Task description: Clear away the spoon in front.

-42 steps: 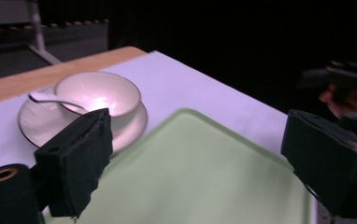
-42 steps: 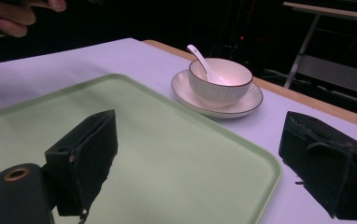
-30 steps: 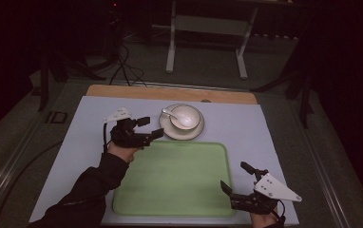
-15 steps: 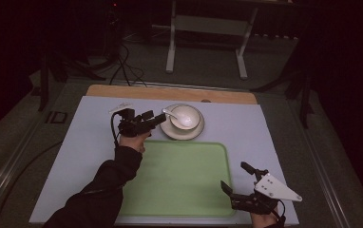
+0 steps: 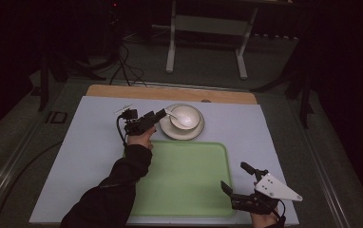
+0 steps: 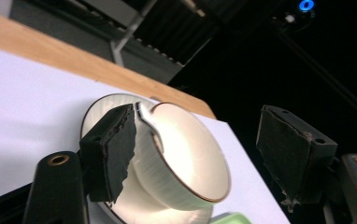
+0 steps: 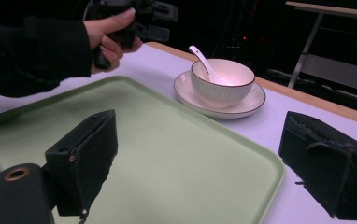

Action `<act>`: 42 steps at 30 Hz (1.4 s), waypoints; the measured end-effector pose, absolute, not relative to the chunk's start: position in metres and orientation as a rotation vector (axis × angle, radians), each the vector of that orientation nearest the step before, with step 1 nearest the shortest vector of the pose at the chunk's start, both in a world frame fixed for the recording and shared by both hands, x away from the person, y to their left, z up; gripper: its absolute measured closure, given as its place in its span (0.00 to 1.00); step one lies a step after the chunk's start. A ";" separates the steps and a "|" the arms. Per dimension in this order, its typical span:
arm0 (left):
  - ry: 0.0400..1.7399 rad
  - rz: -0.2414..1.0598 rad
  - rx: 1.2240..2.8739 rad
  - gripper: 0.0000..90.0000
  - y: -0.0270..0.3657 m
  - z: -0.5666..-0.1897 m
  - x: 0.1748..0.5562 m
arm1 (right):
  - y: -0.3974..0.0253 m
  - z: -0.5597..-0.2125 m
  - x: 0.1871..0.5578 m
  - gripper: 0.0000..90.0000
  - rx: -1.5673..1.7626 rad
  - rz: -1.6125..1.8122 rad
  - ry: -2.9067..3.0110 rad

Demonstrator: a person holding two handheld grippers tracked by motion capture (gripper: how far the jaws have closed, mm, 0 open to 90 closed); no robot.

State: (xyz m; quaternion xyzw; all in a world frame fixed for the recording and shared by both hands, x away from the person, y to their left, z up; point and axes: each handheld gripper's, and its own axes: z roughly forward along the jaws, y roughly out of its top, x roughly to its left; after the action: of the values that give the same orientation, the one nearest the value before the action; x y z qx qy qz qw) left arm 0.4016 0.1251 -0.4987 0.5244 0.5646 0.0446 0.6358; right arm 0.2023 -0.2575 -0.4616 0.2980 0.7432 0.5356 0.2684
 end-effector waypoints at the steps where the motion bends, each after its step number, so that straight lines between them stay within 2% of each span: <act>1: 1.296 0.104 1.193 0.32 0.124 -0.501 0.402 | -0.258 -0.461 0.202 0.13 0.803 1.445 2.005; 15: 1.403 0.172 1.113 0.46 0.103 -0.523 0.420 | -0.259 -0.462 0.203 0.13 0.811 1.463 2.009; 26: 1.419 0.155 1.091 0.60 0.095 -0.528 0.433 | -0.262 -0.463 0.204 0.13 0.828 1.469 2.009; 37: 1.444 0.119 1.074 0.83 0.092 -0.534 0.440 | -0.263 -0.463 0.205 0.13 0.828 1.465 2.013; 42: 1.412 0.076 1.051 0.88 0.093 -0.534 0.441 | -0.263 -0.463 0.205 0.13 0.828 1.467 2.014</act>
State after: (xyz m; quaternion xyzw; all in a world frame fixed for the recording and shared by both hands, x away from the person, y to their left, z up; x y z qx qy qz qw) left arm 0.4412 0.0935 -0.5339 0.4600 0.6182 0.0334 0.6365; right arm 0.2049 -0.2628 -0.4634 0.3050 0.7417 0.5401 0.2552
